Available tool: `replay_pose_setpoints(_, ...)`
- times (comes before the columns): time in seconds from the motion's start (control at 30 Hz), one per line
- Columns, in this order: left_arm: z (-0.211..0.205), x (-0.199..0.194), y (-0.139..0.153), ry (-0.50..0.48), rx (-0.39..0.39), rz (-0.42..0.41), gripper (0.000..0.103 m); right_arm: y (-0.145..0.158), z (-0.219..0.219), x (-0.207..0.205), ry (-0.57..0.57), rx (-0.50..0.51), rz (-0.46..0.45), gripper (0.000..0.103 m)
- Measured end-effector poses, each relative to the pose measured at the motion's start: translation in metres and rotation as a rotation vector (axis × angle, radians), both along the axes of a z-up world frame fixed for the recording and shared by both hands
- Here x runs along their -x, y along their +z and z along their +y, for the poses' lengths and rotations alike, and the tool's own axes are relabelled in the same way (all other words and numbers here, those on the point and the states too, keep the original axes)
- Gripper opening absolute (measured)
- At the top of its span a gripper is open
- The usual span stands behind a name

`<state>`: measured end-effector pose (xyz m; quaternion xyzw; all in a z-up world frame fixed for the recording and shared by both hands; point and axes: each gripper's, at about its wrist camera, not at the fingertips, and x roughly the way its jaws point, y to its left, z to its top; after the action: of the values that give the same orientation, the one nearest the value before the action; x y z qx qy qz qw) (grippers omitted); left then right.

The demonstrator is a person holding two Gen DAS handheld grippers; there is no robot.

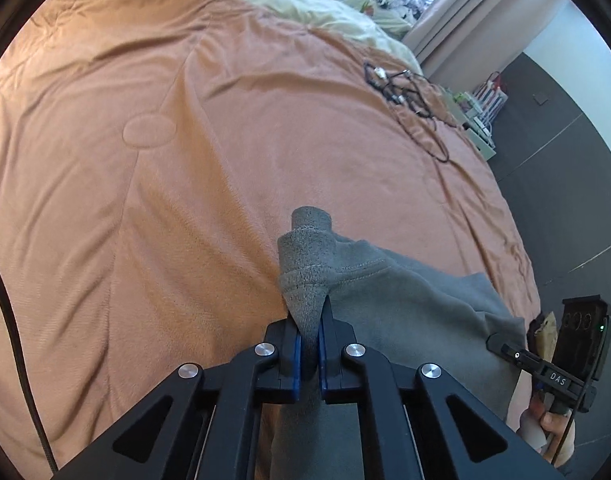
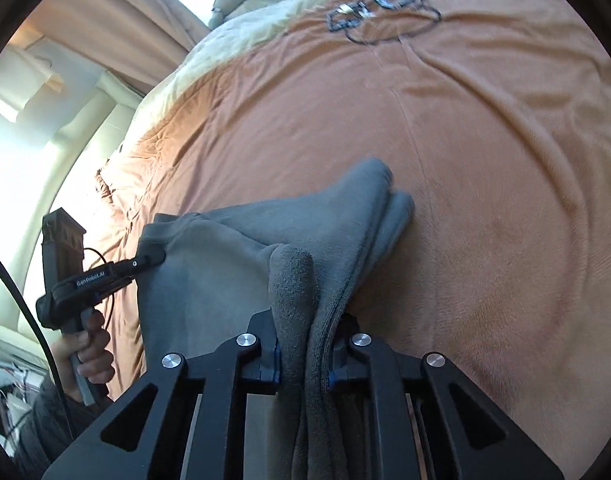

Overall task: Fold small clothes
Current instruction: 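Lift the folded grey shirt off the bed with both tools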

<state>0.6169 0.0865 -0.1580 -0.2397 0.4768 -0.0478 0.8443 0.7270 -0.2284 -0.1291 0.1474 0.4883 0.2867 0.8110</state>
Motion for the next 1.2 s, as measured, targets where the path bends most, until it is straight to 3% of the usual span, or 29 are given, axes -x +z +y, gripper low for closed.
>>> replay_pose_setpoints(0.47, -0.016, 0.049, 0.096, -0.027, 0.041, -0.137, 0.005, 0.069, -0.027, 0.080, -0.010, -0.024, -0.136, 0.011)
replay_pose_setpoints(0.9, -0.059, 0.132, 0.201, -0.082, 0.053, -0.275, 0.005, 0.149, -0.082, 0.204, -0.064, -0.030, -0.263, 0.010)
replay_pose_setpoints(1.2, -0.113, 0.174, 0.249, -0.154, 0.076, -0.345, 0.005, 0.202, -0.141, 0.295, -0.117, 0.002, -0.359, 0.010)
